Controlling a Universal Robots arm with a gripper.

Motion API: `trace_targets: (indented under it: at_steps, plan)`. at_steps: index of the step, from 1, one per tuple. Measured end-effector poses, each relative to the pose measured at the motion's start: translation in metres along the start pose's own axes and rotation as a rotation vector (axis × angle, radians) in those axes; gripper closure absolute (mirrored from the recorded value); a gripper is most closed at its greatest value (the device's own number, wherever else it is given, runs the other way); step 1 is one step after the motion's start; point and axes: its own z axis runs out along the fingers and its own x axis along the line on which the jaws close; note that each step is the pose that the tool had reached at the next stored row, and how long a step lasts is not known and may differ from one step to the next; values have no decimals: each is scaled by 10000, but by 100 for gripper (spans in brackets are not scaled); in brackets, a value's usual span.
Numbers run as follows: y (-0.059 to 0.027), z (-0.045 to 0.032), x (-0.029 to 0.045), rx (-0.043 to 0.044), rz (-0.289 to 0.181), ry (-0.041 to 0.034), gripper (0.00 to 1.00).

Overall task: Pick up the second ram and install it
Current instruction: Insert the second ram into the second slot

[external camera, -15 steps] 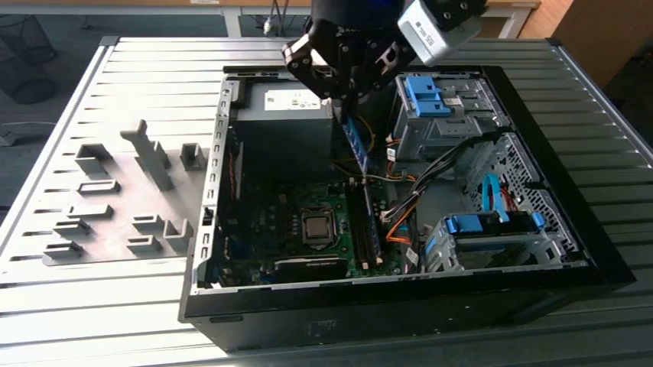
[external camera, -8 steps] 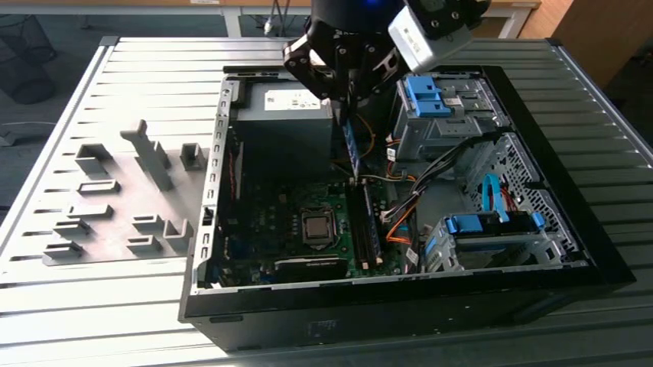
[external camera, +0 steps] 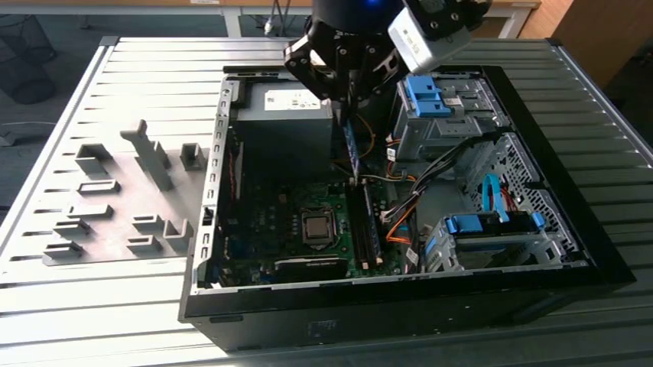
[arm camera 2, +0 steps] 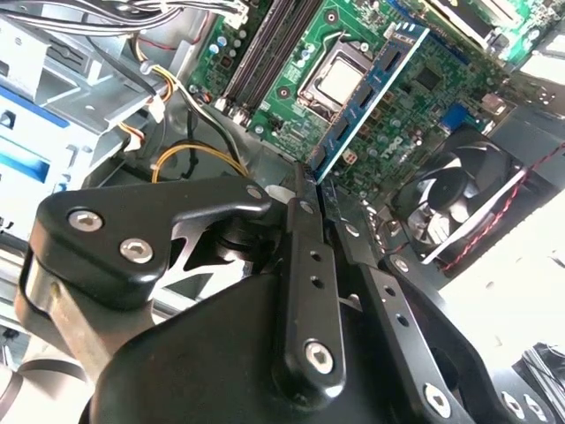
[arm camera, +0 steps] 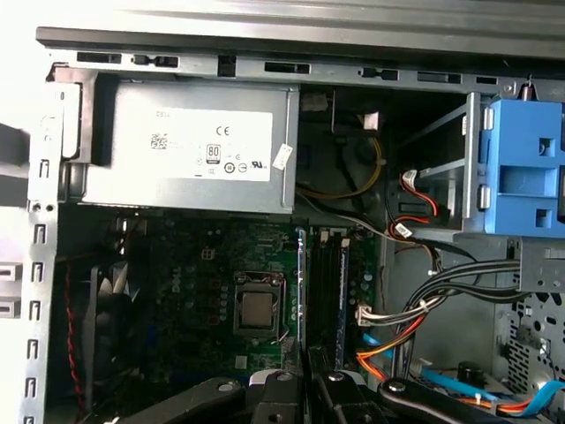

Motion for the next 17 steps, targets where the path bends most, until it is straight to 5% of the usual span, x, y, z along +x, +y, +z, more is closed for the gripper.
trace_targets:
  at_steps: [8, 17]
  plan:
    - [-4, 95, -55, 0, 2, 0, 86]
    - [-4, 99, -56, 0, 1, 0, 86]
